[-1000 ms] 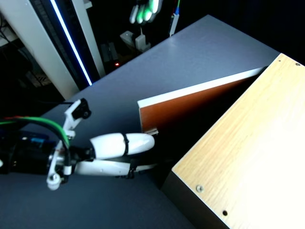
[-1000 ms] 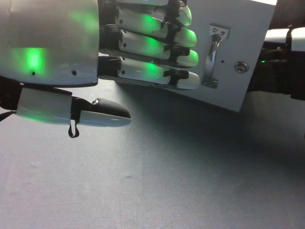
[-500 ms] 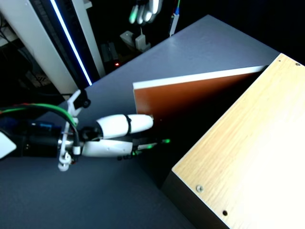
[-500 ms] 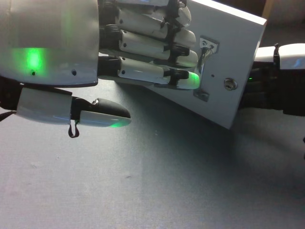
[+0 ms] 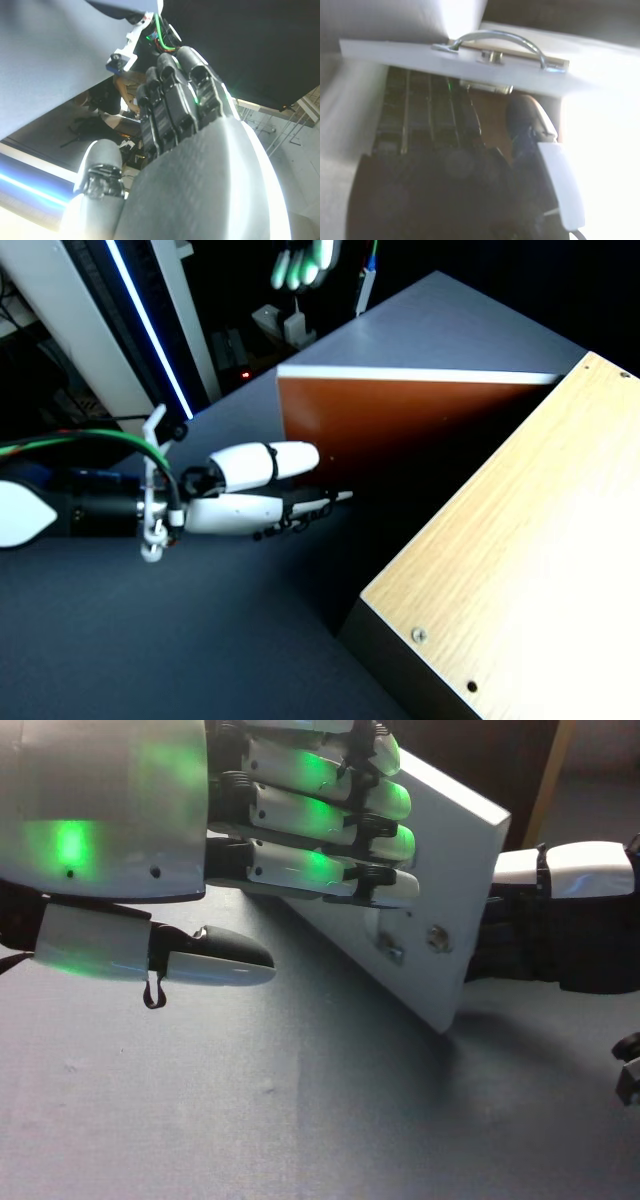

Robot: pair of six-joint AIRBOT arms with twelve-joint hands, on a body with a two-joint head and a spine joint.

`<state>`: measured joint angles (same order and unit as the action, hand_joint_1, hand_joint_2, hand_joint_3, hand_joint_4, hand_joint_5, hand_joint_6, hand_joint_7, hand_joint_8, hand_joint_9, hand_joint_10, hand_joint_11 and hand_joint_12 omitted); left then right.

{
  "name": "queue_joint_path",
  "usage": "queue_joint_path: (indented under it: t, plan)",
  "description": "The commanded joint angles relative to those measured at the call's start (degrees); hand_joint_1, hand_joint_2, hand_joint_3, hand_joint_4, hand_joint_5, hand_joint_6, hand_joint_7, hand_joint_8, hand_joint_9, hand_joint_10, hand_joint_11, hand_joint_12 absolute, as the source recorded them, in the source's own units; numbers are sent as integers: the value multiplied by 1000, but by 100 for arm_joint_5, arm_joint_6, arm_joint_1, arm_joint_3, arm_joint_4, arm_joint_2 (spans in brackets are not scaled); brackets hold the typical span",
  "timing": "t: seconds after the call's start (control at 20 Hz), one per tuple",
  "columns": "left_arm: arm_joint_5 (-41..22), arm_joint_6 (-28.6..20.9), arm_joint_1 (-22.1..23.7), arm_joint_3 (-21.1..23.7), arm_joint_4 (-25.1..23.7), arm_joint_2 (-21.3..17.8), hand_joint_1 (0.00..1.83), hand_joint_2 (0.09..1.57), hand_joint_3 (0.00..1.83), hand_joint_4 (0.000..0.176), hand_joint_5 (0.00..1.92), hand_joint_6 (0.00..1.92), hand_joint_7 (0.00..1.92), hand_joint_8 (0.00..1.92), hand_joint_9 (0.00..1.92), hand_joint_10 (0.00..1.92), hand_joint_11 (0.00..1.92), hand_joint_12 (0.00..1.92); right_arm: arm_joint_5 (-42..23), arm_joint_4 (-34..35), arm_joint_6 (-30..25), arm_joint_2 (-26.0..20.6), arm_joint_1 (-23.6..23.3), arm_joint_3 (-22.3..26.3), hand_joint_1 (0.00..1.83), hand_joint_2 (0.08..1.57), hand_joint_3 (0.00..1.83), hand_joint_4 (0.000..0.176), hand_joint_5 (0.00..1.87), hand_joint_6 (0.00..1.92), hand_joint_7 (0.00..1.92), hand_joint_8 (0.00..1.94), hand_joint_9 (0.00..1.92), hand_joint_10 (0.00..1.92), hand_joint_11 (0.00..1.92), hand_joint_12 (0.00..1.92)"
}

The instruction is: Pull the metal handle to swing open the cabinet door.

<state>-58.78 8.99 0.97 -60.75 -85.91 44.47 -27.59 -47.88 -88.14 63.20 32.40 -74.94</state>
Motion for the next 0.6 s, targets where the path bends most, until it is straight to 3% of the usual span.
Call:
queue_joint_path:
  t: [0.0, 0.55]
  plan:
    - [-144, 48, 59, -7, 571, -43, 0, 1569, 6, 0, 396, 2, 432, 1, 407, 0, 25, 846, -484, 267, -11, -9, -94, 23, 0, 1571, 71, 0, 229, 1, 268, 1, 258, 1, 0, 683]
    - [-144, 48, 59, -7, 571, -43, 0, 1571, 7, 0, 394, 0, 436, 0, 413, 1, 32, 849, -484, 267, 402, 42, -131, 176, 0, 1571, 77, 0, 218, 0, 262, 0, 253, 0, 0, 678]
